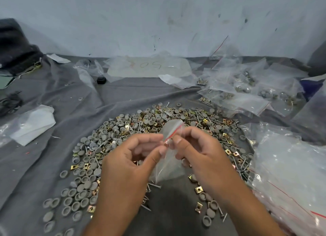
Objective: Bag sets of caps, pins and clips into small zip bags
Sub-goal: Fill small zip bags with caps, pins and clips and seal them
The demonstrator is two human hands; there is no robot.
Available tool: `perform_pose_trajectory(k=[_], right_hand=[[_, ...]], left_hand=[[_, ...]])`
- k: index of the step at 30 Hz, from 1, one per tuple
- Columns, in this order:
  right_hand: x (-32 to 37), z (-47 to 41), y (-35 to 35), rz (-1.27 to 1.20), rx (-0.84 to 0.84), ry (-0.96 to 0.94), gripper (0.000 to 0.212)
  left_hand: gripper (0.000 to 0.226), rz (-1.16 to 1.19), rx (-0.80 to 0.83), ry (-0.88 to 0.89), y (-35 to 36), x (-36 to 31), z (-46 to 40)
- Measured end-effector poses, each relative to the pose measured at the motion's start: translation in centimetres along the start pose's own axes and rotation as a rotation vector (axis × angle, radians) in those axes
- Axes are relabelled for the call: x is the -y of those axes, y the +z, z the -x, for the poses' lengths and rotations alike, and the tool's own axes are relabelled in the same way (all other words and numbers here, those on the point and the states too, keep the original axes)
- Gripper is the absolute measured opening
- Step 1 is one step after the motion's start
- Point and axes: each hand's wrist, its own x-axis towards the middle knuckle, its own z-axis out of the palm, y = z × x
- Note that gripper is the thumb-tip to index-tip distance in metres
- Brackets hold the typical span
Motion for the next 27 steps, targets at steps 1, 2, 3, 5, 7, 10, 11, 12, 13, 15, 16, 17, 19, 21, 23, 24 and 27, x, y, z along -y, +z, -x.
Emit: perform_pose_trajectory(k=[1, 2, 3, 5, 7, 10, 11, 12, 13, 15, 16, 17, 19, 21, 23, 24, 27], right_hand=[[0.1, 0.0, -0.2, -0.01, 0.0, 0.013, 0.01], [0.2, -0.1, -0.4, -0.021, -0.001, 0.024, 0.009], [0.2, 0.0, -0.4, -0.024, -0.004, 0.033, 0.008], [0.1, 0.1, -0.3, 0.002, -0.028, 0.036, 0.005], [0.1, 0.2, -0.2, 0.079, -0.069, -0.002, 0.006], [0.1, 0.4, 0.1, 0.161, -0.12, -0.1, 0.007], [0.2, 0.5, 0.2, 0.168, -0.131, -0.138, 0.007], [0.3, 0.6, 0.2, 0.183, -0.141, -0.186, 0.007], [0.4, 0.7, 0.3, 0.203, -0.139, -0.239, 0.007], [0.5, 0.8, 0.3, 0.216, -0.068, -0.289, 0.006], [0.3, 0.7, 0.4, 0.223, -0.004, -0.259, 0.008], [0.0, 0.7, 0.4, 0.255, 0.065, -0.194, 0.013], [-1.1, 0.7, 0.7, 0.451, 0.201, -0.037, 0.021], [-2.2, 0.9, 1.3, 0.733, 0.306, 0.016, 0.024], [-3.1, 1.1, 2.1, 0.891, 0.363, -0.004, 0.031], [-3.4, 1.1, 2.4, 0.924, 0.367, -0.011, 0.034], [-3.7, 1.1, 2.9, 0.994, 0.347, -0.055, 0.028]], left_hand=[[0.024, 0.009, -0.021, -0.008, -0.1, 0.2, 0.0], [0.022, -0.004, -0.052, 0.0, -0.3, 0.3, 0.0], [0.02, -0.042, -0.093, 0.026, -0.4, 0.5, 0.0], [0.019, -0.168, -0.18, 0.112, -0.7, 0.6, 0.1], [0.019, -0.304, -0.252, 0.197, -0.9, 0.5, 0.1], [0.015, -0.436, -0.32, 0.348, -1.0, 0.5, -0.1], [0.014, -0.459, -0.344, 0.415, -1.1, 0.5, -0.1], [0.015, -0.471, -0.365, 0.48, -1.2, 0.6, -0.1], [0.017, -0.482, -0.378, 0.531, -1.3, 0.7, -0.1], [0.021, -0.522, -0.377, 0.559, -1.5, 0.9, -0.1], [0.024, -0.541, -0.368, 0.535, -1.6, 1.0, -0.2], [0.027, -0.547, -0.361, 0.497, -1.8, 1.0, -0.2], [0.033, -0.53, -0.369, 0.428, -2.3, 0.9, -0.5], [0.033, -0.539, -0.367, 0.41, -2.7, 0.9, -0.9], [0.036, -0.594, -0.289, 0.407, -2.9, 0.9, -1.0], [0.04, -0.623, -0.229, 0.406, -2.8, 0.9, -0.9], [0.049, -0.69, -0.049, 0.386, -2.6, 1.1, -0.8]])
